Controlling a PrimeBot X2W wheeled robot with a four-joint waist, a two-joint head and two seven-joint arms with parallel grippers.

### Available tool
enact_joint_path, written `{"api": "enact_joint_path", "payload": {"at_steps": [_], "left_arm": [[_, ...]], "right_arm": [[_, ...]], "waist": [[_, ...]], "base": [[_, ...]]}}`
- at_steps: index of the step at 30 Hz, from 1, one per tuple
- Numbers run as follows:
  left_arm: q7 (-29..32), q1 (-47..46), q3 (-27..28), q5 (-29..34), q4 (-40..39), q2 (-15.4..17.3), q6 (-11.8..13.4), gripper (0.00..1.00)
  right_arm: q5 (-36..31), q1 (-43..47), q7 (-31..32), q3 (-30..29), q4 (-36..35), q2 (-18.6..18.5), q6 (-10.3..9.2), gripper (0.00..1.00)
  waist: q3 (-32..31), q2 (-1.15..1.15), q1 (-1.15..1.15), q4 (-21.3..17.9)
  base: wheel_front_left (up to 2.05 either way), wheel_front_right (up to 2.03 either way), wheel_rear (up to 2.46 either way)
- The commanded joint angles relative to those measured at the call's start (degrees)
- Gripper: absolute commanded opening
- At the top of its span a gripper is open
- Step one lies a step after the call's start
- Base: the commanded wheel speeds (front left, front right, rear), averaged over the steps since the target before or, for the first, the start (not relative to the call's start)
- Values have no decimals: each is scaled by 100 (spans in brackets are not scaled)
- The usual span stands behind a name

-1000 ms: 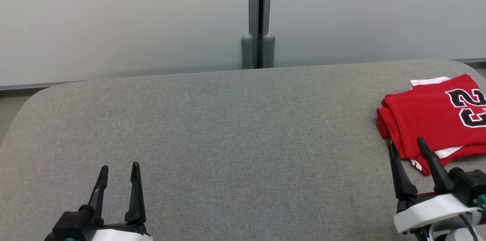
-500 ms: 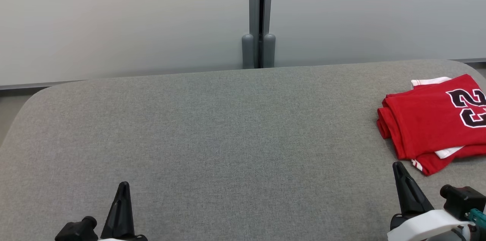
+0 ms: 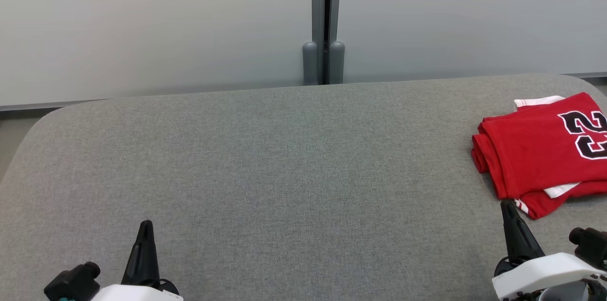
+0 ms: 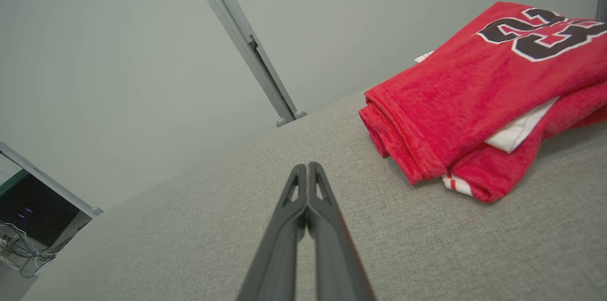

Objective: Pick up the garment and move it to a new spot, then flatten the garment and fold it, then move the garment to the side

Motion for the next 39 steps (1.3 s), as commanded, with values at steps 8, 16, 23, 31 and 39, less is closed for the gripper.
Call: {"api": "enact_joint_path", "payload": {"at_steps": [8,16,23,31,39], "left_arm": [[227,-295,115,-813,-24,40,-90,0],[399,-398,185,-1426,18,46,-150,0],[519,-473,231,-1858,47,50,-189,0],[672,-558,289,-2390,86,56,-240,0],[807,-632,346,-2885,122,60,-285,0]], "right_arm": [[741,-199,215,-212,-108,37,0,0],[1307,-229,382,-344,-119,106,0,0],[1700,-253,500,-439,-128,154,0,0],[2187,-276,651,-558,-137,218,0,0],[2636,-293,789,-666,-146,276,1,0]], "waist": [[7,0,0,5],[14,0,0,10],[19,0,0,13],[26,0,0,18],[32,0,0,23]], "base": [[0,0,0],[0,0,0],[0,0,0],[0,0,0],[0,0,0]]}}
